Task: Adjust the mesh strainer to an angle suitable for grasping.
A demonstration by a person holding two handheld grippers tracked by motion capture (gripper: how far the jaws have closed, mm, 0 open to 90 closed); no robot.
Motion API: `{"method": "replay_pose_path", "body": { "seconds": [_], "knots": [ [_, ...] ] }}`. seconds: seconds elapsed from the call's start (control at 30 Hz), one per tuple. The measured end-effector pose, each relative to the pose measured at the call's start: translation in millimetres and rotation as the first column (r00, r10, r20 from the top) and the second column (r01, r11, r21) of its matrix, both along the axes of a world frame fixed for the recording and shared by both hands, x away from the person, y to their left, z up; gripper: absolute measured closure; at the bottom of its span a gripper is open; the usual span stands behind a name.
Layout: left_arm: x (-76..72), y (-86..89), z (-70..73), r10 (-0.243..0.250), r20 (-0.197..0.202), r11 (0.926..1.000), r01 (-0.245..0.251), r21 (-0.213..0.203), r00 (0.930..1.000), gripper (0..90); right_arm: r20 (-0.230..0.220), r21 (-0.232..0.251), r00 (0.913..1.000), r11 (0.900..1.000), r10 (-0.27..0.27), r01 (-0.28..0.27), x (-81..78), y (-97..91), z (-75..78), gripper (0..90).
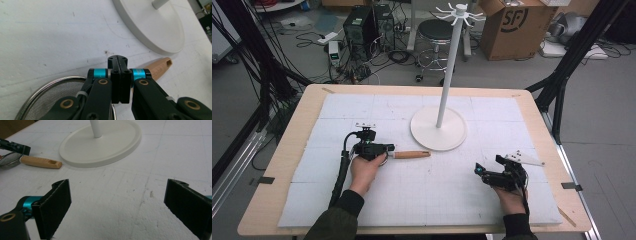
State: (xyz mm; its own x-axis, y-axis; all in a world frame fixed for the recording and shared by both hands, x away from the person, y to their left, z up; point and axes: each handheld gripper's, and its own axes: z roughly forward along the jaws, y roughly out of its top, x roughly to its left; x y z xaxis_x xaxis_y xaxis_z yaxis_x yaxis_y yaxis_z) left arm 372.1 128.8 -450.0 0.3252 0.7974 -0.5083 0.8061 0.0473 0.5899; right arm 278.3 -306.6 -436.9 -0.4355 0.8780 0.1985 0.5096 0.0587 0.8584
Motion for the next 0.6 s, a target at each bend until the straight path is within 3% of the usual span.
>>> {"method": "replay_pose_path", "body": {
  "seconds": [0.1, 0.2, 0.27, 0.47, 0.6],
  "knots": [
    [0.6, 0.9, -0.5, 0.004, -0.003, 0.9998, -0.004, 0.019, 1.0000, 90.0, -0.001, 0.008, 1.0000, 1.0000, -0.004, 0.004, -0.4, -0.5, 0.4, 6.4],
    [1.4, 2.6, -0.4, -0.004, -0.005, 0.9997, 0.004, 0.024, 1.0000, 90.0, 0.045, 0.008, 0.9990, 0.9999, 0.007, -0.007, -2.9, -0.1, 3.1, 7.1],
    [1.2, 2.1, 0.0, -0.012, -0.006, 0.9995, 0.012, 0.029, 0.9999, 90.0, 0.064, 0.016, 0.9979, 0.9998, 0.013, -0.014, -4.7, -0.1, 4.7, 13.2],
    [-3.4, -1.6, 4.1, -0.049, -0.010, 0.9963, 0.049, 0.071, 0.9988, 90.0, 0.087, 0.035, 0.9961, 0.9993, 0.009, -0.012, -6.8, -1.0, 6.6, 14.3],
    [-5.5, -3.0, 5.1, -0.058, -0.014, 0.9951, 0.059, 0.079, 0.9982, 90.0, 0.069, 0.030, 0.9976, 0.9995, 0.009, -0.011, -5.7, -0.6, 5.4, 14.2]
  ]
}}
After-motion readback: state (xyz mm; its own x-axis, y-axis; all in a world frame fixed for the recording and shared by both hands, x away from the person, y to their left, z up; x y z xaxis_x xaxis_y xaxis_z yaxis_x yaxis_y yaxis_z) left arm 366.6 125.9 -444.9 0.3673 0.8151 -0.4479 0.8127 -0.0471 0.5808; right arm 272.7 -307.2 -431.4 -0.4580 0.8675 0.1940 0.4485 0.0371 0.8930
